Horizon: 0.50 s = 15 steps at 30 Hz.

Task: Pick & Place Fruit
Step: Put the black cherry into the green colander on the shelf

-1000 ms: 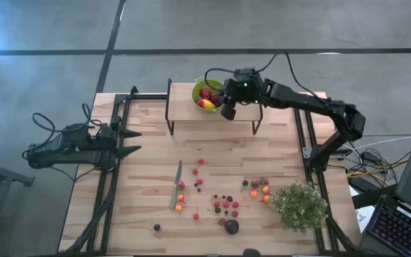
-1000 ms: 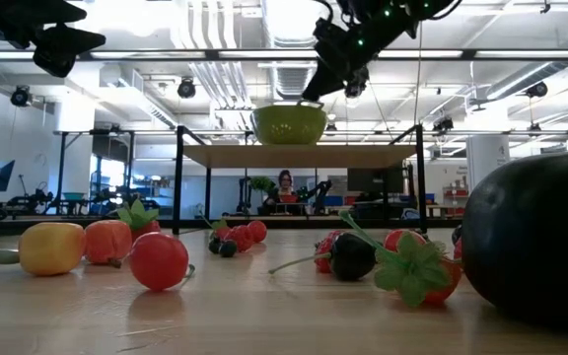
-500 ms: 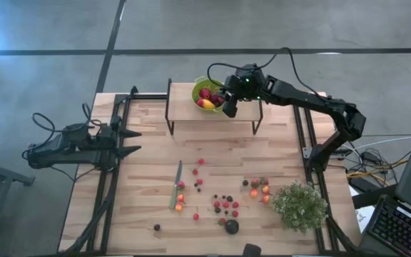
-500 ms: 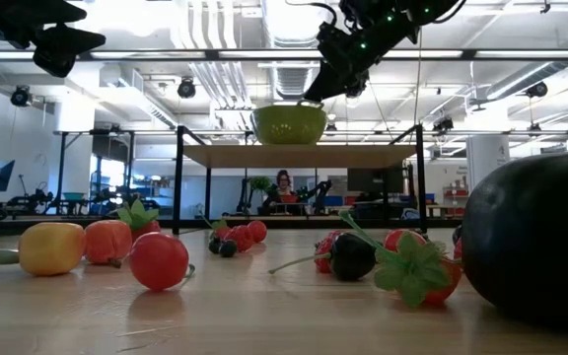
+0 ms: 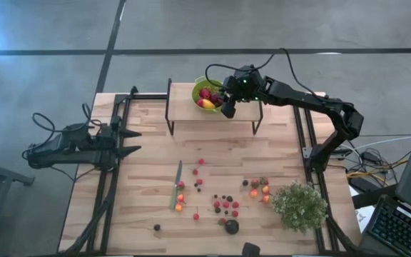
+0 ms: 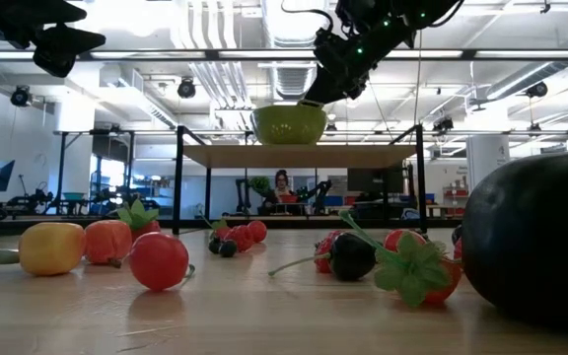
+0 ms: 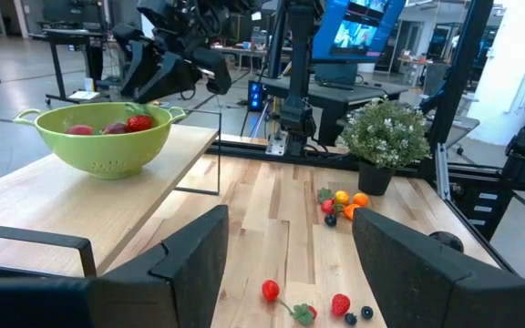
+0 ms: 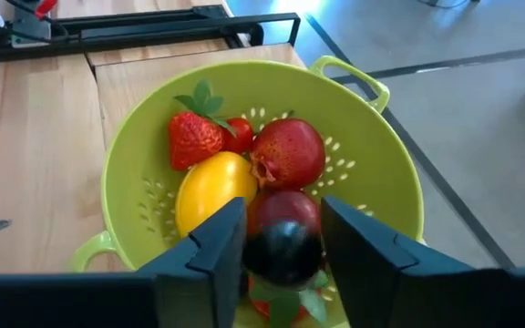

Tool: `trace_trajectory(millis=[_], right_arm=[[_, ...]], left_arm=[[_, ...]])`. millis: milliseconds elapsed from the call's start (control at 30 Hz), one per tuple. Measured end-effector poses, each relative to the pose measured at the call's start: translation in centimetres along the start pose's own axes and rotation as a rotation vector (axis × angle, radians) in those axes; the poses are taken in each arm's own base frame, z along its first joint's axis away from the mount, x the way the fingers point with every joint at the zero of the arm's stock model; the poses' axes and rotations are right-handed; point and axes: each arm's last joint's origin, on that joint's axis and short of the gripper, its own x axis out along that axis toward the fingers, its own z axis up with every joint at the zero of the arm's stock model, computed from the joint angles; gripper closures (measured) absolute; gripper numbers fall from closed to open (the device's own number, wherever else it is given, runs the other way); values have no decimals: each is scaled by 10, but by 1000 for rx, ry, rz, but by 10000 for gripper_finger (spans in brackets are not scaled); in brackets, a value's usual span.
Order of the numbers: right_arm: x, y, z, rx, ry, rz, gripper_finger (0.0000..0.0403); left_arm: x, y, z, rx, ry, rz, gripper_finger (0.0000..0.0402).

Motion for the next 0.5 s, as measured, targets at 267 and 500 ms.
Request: trace_trajectory(millis=[267,500], right_arm=[[-7,-1,10,1,-34,-5,183],[-18,1,26,-9,-68,-2,161]], left_arm=[[0,0,0,0,0,0,161],[0,0,0,0,0,0,161]])
